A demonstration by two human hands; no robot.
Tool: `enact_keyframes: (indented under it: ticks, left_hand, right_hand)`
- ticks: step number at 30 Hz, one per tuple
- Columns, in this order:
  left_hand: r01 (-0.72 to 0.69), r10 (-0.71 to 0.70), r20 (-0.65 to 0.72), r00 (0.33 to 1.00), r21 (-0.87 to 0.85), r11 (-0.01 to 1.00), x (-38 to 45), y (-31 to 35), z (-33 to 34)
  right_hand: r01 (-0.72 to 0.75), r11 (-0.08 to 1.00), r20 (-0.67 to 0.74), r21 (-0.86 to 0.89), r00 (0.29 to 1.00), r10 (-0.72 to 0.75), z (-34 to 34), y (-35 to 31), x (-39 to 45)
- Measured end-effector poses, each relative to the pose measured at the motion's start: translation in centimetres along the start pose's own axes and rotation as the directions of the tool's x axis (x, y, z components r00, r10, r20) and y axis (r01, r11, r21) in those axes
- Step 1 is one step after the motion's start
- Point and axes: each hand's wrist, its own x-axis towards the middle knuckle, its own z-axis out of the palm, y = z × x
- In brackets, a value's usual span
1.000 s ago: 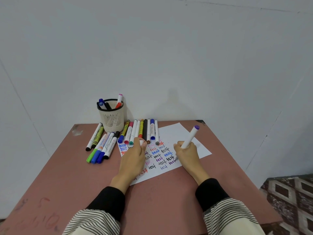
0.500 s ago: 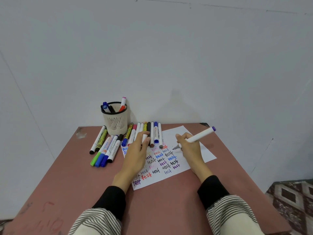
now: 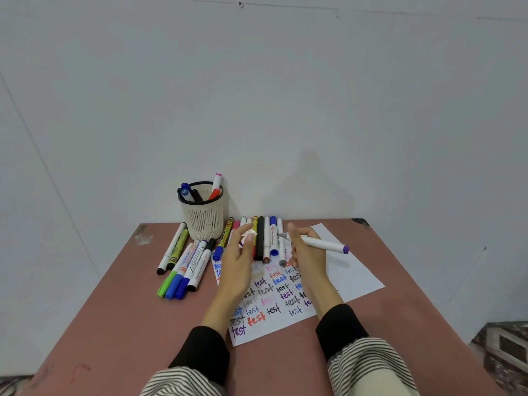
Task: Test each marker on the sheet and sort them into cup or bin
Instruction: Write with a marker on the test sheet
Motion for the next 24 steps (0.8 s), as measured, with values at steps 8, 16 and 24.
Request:
enact_keyframes:
  ticks: [8,16,24]
  left_hand:
    - [0.0,-0.002,-0.033,0.999,-0.07,0.998,0.55,-0.3,-0.39]
    - [0.034,-0.035,-0.007,0.999,-0.058,0.998,0.84,-0.74,-0.59]
    - [0.055,-0.055,-0.002,0.998,-0.094,0.994,0.74,-0.66,-0.7]
  right_hand:
    - [-0.087,0.992,0.047,0.088,0.995,0.083,-0.18,0.45,0.59]
    - [-0.066,0.976,0.036,0.206,0.998,0.06,-0.84,0.07,0.61]
    - [-0.115,0.949,0.107,0.295,0.99,0.087,-0.95,-0.28,0.36]
